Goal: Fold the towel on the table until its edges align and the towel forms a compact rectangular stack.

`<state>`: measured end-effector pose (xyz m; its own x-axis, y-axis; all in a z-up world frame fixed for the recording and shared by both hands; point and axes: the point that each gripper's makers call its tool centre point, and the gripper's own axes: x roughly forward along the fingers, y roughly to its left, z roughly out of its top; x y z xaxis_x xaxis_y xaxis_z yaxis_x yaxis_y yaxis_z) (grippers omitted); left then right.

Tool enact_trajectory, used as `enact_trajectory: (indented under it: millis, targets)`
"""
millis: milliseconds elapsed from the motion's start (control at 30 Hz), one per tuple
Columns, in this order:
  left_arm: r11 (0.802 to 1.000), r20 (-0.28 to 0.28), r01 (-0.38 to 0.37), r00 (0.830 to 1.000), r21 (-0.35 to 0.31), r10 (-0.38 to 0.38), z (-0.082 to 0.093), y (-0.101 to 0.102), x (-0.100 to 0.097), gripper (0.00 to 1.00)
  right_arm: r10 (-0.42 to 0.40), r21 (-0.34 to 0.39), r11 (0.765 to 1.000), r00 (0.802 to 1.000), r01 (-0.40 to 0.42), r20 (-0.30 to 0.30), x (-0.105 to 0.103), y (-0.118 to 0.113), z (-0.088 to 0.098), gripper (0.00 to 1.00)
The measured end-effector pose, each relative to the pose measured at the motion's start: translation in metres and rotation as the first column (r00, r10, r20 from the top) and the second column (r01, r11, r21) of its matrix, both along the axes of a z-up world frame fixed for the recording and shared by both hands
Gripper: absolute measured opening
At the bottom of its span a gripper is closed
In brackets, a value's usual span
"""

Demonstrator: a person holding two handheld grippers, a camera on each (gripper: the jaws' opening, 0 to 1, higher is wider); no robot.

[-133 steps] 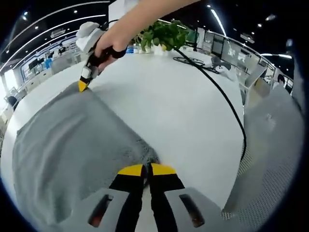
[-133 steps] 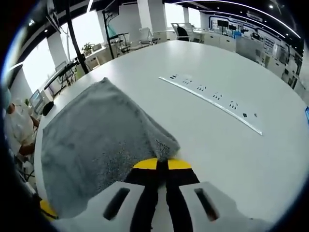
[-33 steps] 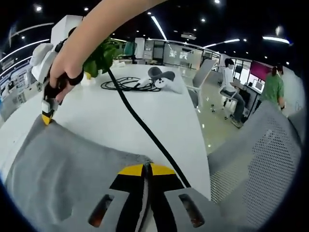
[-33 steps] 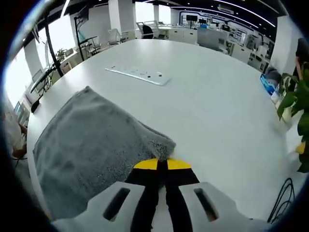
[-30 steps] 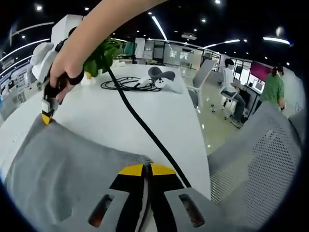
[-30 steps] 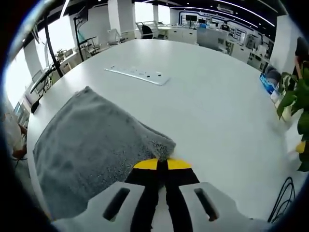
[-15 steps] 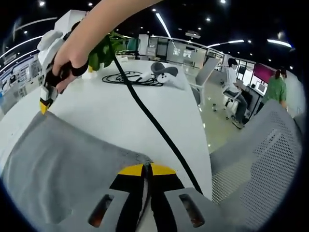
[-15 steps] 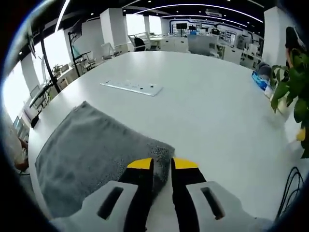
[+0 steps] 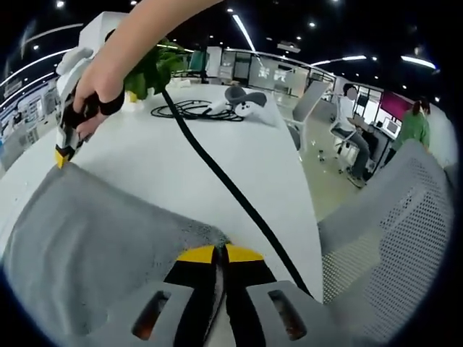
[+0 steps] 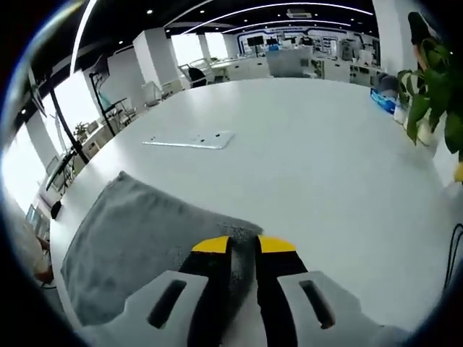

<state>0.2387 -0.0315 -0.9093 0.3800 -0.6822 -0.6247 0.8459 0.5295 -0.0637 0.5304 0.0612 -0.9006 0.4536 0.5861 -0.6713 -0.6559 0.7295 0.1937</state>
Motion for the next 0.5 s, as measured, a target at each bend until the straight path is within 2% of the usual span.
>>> enact_trajectory:
  millis: [267,500]
  targets:
    - [1.0,-0.013,-0.006,1.0,0.002,0.006,-0.005,0.0,0.0,0.04,-0.002,-0.007,1.0,1.0,0.002,-0.016,-0.002,-0.002,-0.013,0.07]
    - [1.0,-0.008,0.009,1.0,0.008,-0.009,-0.006,0.0,0.001,0.04,0.007,0.009,1.0,1.0,-0.007,-0.019,-0.002,-0.002,-0.014,0.03]
